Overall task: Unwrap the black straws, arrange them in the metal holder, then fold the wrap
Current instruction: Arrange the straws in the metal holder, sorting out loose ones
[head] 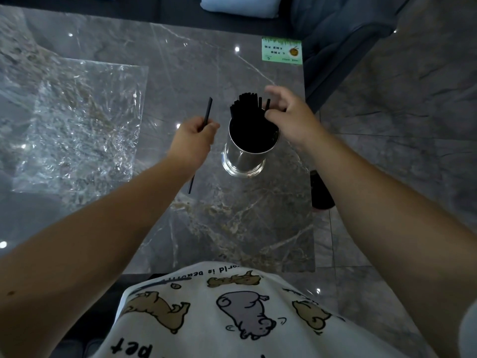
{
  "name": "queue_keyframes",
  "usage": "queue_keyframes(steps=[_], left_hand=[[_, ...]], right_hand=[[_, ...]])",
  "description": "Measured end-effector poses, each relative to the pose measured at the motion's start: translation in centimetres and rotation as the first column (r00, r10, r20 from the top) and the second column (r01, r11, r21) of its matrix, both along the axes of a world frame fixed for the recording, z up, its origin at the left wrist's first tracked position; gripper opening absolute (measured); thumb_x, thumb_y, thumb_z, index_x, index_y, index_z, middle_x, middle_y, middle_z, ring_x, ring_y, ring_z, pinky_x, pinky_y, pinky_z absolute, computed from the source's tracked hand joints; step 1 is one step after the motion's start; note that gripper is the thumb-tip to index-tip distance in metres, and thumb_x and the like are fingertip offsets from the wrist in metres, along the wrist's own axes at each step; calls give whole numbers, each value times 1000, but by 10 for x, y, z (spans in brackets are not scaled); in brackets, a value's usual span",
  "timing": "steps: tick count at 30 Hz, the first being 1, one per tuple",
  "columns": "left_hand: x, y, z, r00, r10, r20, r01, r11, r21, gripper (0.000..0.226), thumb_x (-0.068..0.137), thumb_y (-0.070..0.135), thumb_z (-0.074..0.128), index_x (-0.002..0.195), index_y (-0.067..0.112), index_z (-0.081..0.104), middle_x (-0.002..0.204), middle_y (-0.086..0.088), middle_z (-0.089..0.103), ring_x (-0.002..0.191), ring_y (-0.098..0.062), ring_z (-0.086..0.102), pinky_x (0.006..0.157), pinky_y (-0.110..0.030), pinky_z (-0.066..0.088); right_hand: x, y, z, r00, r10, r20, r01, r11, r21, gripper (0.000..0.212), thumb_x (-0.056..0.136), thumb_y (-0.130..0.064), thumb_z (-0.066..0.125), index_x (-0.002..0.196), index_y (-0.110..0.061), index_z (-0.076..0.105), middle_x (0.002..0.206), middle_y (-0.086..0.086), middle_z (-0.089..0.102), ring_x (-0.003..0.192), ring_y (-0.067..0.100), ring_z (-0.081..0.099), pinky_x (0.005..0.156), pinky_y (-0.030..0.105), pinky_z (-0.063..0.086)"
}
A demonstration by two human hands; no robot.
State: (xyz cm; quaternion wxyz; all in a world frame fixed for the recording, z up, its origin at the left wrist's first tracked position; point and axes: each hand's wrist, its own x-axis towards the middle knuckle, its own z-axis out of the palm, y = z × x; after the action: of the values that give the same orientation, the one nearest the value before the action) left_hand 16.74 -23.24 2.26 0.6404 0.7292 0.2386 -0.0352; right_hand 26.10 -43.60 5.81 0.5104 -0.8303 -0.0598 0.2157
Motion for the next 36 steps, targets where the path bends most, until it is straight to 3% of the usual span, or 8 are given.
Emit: queue_keyframes(steps=[2,4,10,15,21,24,29,36], left_hand=[[0,-2,0,1000,-12,2,12,1000,-12,14,87,31,58,75,25,62,50,14,47,45,-7,39,42,-19,30],[0,-3,0,1000,-16,-1,16,1000,-9,15,87,31,58,74,27,63,50,14,46,46,-7,38,43,-20,31],[-4,-3,1,1000,1,2,0,1000,-2,14,89,28,57,77,26,64,49,15,48,45,-4,41,42,-20,33],[-5,0,2,1000,13,-9,-13,1000,6,13,90,27,58,79,24,63,52,14,47,46,-5,41,46,-22,35],[-1,-4,8,1000,3,-8,-3,1000,-4,14,90,27,58,78,24,63,54,11,46,48,-7,40,48,-24,34],[0,-6,12,1000,4,-1,-4,1000,-11,16,91,26,59,75,25,62,54,10,46,49,-8,38,48,-24,32],[2,-5,14,1000,-8,-7,8,1000,-9,15,90,29,59,76,26,62,56,9,46,51,-9,39,49,-25,33],[5,-4,24,999,31,26,-30,998,-61,11,89,27,60,82,20,65,55,9,47,44,-7,38,42,-21,32]], right_hand=[[1,5,5,995,91,33,-89,994,-55,53,86,-20,64,135,-33,47,124,-7,55,106,1,57,82,14,45],[3,10,9,984,155,90,-144,982,-124,45,86,-24,67,128,-28,54,118,-7,59,105,5,58,88,22,49],[9,14,6,986,126,107,-114,987,-115,14,86,-20,68,99,-16,68,98,5,71,92,18,68,89,40,55],[12,10,1,991,91,101,-85,994,-65,7,85,-22,70,92,-22,69,93,2,73,87,14,70,83,34,57],[13,6,5,995,82,55,-86,994,68,20,85,-21,68,104,-24,73,102,-3,74,98,11,69,92,33,54],[12,4,10,995,69,69,-74,995,62,16,84,-27,68,97,-34,72,99,-9,74,98,5,68,93,31,53],[11,1,14,995,57,79,-59,998,35,16,88,-28,63,97,-40,70,107,1,73,104,17,67,95,36,53],[14,2,25,990,43,135,-48,998,34,16,88,-23,67,100,-32,70,95,-13,70,87,-7,63,80,13,49]])
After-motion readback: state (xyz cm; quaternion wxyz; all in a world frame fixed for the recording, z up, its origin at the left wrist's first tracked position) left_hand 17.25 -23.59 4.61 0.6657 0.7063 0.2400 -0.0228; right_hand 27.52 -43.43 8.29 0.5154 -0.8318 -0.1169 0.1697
